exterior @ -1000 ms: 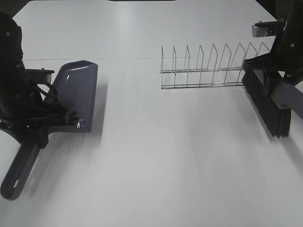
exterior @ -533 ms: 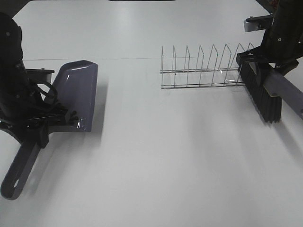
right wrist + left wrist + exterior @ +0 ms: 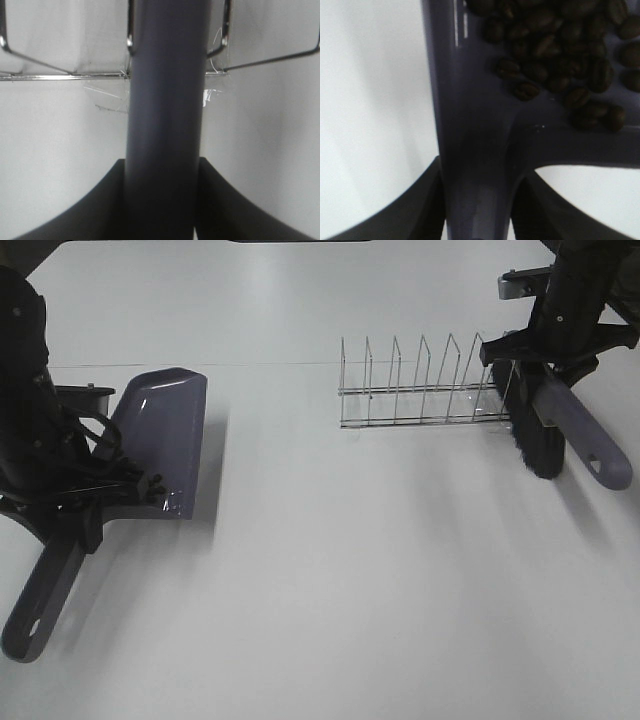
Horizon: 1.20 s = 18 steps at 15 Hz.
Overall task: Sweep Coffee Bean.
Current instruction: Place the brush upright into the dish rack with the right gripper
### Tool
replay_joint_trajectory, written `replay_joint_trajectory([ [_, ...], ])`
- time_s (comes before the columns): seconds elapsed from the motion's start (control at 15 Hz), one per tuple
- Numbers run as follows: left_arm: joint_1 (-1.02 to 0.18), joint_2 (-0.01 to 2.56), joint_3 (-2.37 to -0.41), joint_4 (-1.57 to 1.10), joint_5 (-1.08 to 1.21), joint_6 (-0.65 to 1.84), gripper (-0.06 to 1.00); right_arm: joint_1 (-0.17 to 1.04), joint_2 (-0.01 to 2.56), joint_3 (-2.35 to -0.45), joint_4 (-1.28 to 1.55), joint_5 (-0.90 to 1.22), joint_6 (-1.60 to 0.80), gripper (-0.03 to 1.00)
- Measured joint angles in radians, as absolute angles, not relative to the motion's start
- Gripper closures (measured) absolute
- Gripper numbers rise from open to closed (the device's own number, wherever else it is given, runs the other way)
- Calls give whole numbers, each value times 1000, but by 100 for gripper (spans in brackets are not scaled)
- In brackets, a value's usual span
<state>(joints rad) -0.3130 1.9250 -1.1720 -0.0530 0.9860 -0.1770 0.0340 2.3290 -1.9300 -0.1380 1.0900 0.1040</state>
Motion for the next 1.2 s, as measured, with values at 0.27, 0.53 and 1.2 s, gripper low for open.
replay_joint_trajectory([
  [0.27, -313, 1925, -1172, -53, 985, -177, 61, 27, 2343, -1962, -129, 1090, 141, 66],
  [0.53, -313, 1925, -1172, -53, 985, -176, 61, 27, 2349, -2029, -119, 1179, 111, 66],
  [1.2, -313, 1925, -1172, -53, 984, -176, 61, 27, 2376, -2036, -120, 1181, 96, 66],
])
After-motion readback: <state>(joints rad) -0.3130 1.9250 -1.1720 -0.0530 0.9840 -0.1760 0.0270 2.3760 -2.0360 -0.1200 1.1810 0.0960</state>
